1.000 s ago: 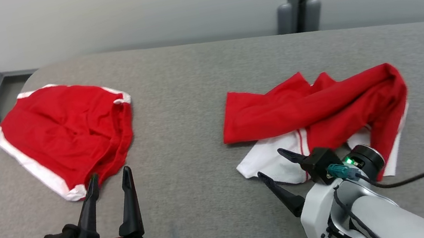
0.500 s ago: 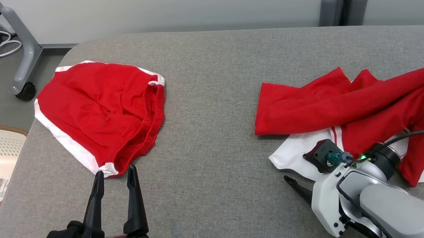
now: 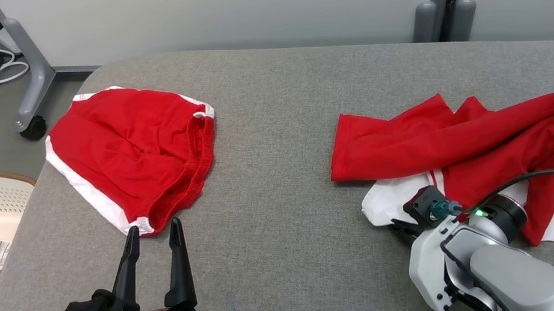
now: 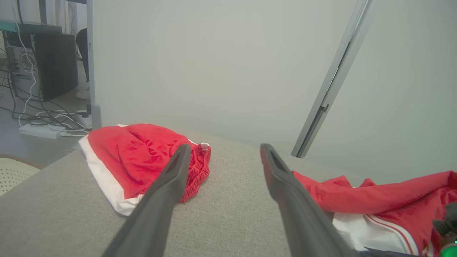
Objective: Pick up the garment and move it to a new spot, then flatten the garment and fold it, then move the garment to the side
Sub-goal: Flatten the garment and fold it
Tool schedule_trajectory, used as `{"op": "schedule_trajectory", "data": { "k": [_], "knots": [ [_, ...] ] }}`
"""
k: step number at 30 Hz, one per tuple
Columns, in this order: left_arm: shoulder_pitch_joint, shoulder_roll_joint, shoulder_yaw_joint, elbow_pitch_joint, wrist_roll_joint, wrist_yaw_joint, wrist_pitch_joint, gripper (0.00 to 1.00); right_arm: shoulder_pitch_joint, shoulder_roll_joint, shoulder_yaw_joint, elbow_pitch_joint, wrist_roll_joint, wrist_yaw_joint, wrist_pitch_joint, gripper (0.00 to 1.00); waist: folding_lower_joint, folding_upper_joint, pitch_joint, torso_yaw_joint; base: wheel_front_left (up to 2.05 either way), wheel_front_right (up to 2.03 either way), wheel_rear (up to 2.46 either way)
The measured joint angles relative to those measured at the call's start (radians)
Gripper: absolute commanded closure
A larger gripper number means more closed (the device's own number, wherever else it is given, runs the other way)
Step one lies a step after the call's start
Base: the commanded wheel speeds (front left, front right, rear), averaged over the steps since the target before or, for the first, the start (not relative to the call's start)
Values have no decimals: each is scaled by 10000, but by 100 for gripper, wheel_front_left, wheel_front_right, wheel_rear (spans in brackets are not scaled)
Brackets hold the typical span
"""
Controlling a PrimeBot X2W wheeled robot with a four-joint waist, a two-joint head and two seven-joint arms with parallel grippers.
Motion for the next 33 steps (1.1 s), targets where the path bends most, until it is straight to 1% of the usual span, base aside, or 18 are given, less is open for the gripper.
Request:
{"op": "schedule_trajectory", "data": {
  "k": [6,9,13,17,18,22,25,29,33],
  "knots": [
    [1,-4,6,15,6,35,0,0,-212,31,-36,29,132,0,-771,100,0,0,-60,-186,0,0,0],
    [18,-4,17,25,13,36,0,0,-280,10,-165,-146,301,0,-1241,100,0,0,-125,-321,0,0,0],
    [63,-2,44,31,29,38,-2,0,-221,-104,-267,-755,405,0,-1636,100,0,0,-222,-606,0,0,0],
    [182,10,65,12,54,38,0,0,161,-499,-792,-1785,374,0,-1824,100,0,0,-299,-985,0,0,0],
    [182,10,65,12,54,38,0,0,161,-499,-792,-1785,374,0,-1824,100,0,0,-299,-985,0,0,0],
    [183,54,69,-2,105,35,-2,0,766,-1005,-2002,-3609,-167,0,-1854,100,1,0,-331,-1460,0,0,0],
    [182,75,61,-13,117,35,-2,0,1675,-1312,-2920,-4863,-706,0,-1868,100,0,0,-344,-1833,0,0,0],
    [180,148,21,-50,132,38,8,0,2748,-1413,-4126,-6351,-1258,0,-1877,100,0,0,-357,-2321,0,0,0],
    [170,222,-15,-61,144,38,31,0,3731,-1429,-5195,-7467,-1613,0,-1881,100,0,0,-336,-2759,0,0,0]
  ]
}}
